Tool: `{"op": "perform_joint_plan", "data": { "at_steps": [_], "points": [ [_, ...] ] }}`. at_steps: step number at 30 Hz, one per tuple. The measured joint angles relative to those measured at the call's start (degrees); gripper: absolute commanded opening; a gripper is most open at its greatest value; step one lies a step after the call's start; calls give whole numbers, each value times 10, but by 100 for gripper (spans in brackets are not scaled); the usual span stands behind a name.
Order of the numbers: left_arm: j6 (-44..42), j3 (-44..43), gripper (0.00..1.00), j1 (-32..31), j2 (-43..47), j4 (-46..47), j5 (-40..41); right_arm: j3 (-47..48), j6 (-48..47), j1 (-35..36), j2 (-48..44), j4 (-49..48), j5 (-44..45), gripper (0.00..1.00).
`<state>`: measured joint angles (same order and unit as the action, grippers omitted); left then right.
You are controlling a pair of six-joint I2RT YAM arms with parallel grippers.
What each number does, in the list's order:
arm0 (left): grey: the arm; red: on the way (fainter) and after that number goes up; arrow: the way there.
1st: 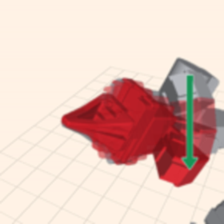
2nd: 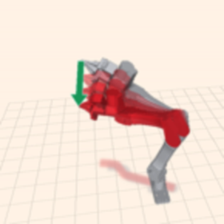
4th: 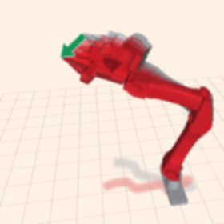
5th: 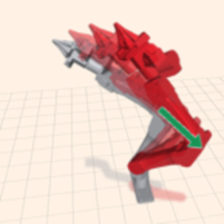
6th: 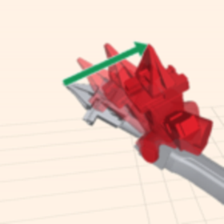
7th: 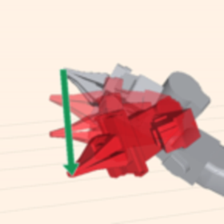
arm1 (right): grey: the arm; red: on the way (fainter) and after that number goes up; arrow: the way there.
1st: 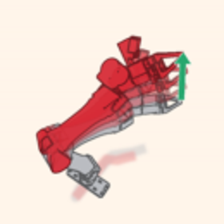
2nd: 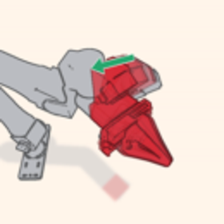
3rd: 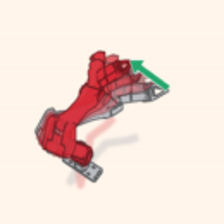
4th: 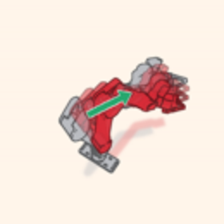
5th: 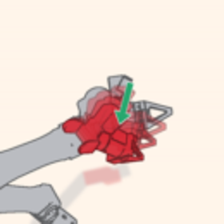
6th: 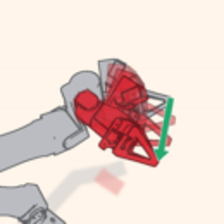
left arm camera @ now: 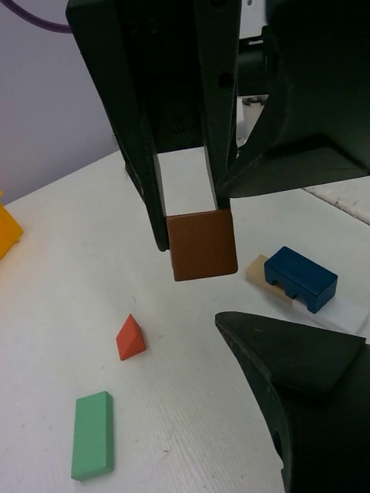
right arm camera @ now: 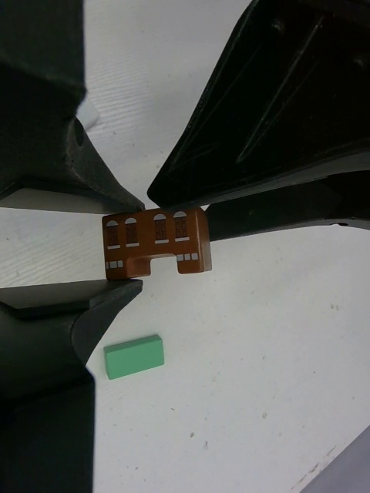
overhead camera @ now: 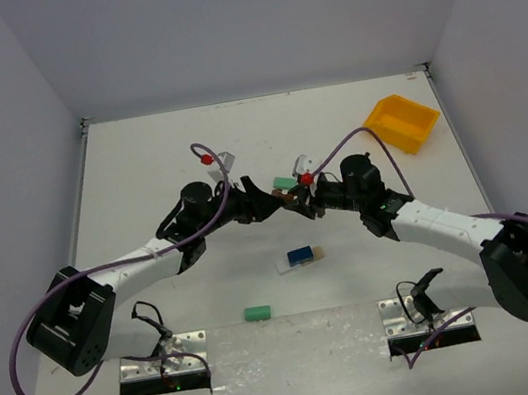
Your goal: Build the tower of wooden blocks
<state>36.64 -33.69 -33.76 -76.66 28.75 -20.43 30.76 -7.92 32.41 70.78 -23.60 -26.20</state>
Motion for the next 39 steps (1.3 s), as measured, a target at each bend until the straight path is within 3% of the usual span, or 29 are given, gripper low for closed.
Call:
{"op": "perform_joint_plan", "data": {
  "at_steps": [9, 13, 19, 22, 26, 30, 31, 36, 39],
  "points": [
    [3, 0, 42, 0, -15, 9, -12, 0, -16, 11, 0, 12, -11, 20],
    [6, 0, 26, 0, -21, 13, -18, 0, -26, 18, 4, 16, -10, 21],
    [11, -2, 9, 0, -26, 14, -18, 0, -28, 19, 7, 18, -6, 24],
    [11, -5, 0, 0, -29, 12, -18, 1, -26, 19, 11, 18, -1, 36],
    [9, -6, 0, 0, -33, 9, -17, 4, -19, 20, 17, 19, 3, 58],
    [-1, -9, 0, 0, -34, 2, -17, 14, 1, 20, 18, 34, 9, 91],
    [-7, -11, 0, 0, -34, -3, -17, 23, 8, 20, 18, 49, 14, 96],
    [-83, -20, 0, 0, -32, -22, -41, 88, 41, 20, 18, 131, 26, 99],
    [-168, -17, 0, 1, -18, -33, -85, 108, 41, 19, 8, 175, -10, 99]
  ]
}}
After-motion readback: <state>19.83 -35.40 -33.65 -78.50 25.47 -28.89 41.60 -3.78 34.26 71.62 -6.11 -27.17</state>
